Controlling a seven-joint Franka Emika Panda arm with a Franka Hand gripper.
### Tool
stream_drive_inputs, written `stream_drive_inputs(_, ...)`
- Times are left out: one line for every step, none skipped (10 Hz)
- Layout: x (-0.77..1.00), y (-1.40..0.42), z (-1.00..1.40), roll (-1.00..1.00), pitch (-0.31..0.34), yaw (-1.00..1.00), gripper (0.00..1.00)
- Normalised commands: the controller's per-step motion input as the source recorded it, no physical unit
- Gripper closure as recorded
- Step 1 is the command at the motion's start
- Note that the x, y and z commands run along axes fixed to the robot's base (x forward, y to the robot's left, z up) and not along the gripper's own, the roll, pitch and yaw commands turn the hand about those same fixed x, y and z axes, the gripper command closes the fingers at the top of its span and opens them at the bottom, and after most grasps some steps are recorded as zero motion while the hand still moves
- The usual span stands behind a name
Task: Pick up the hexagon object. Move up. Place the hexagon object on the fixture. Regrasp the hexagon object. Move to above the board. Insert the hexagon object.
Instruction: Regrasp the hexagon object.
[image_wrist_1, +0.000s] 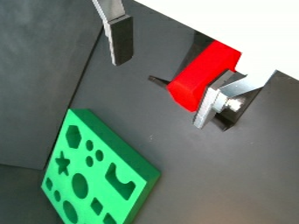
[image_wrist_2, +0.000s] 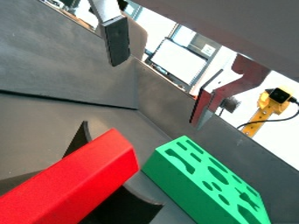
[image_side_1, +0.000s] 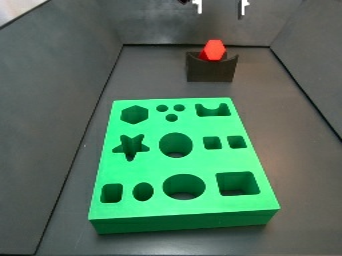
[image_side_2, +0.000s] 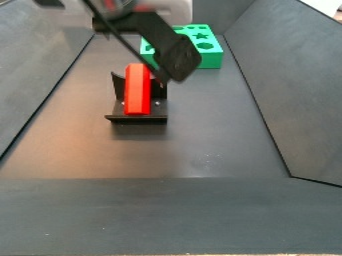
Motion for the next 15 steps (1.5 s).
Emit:
stream_drive_inputs(-0.12, -0.75, 0.74, 1.00, 0.054, 0.03, 0.00)
stream_drive_inputs(-0.13, -0.62, 0.61, 1.00, 0.043, 0.03, 0.00)
stream_drive_inputs(-0.12, -0.47, 0.42, 1.00, 0.034, 0.03, 0.00)
stream_drive_inputs(-0.08, -0.24, 0.13, 1.00, 0.031, 0.03, 0.00)
stream_drive_inputs(-0.02, -0.06, 0.01, 1.00, 0.033, 0.03, 0.00)
stream_drive_inputs(-0.01, -0.03, 0.01, 1.00, 0.035, 0.03, 0.00)
stream_drive_inputs(-0.01, -0.03, 0.02, 1.00, 0.035, 0.03, 0.00)
stream_drive_inputs(-0.02, -0.03, 0.02, 1.00, 0.031, 0.03, 0.00)
stream_drive_inputs(-0.03, -0.03, 0.01, 1.00, 0.025, 0.03, 0.00)
stream_drive_inputs(-0.03, -0.03, 0.00, 1.00, 0.022, 0.03, 0.00)
stream_drive_inputs(-0.03, -0.02, 0.01, 1.00, 0.015, 0.03, 0.00)
stream_drive_inputs(-0.03, -0.02, 0.00, 1.00, 0.008, 0.03, 0.00)
stream_drive_inputs(-0.02, -0.02, 0.00, 1.00, 0.003, 0.03, 0.00)
stream_drive_inputs(-0.02, -0.02, 0.00, 1.00, 0.001, 0.03, 0.00)
stream_drive_inputs(-0.02, -0.02, 0.00, 1.00, 0.001, 0.03, 0.00)
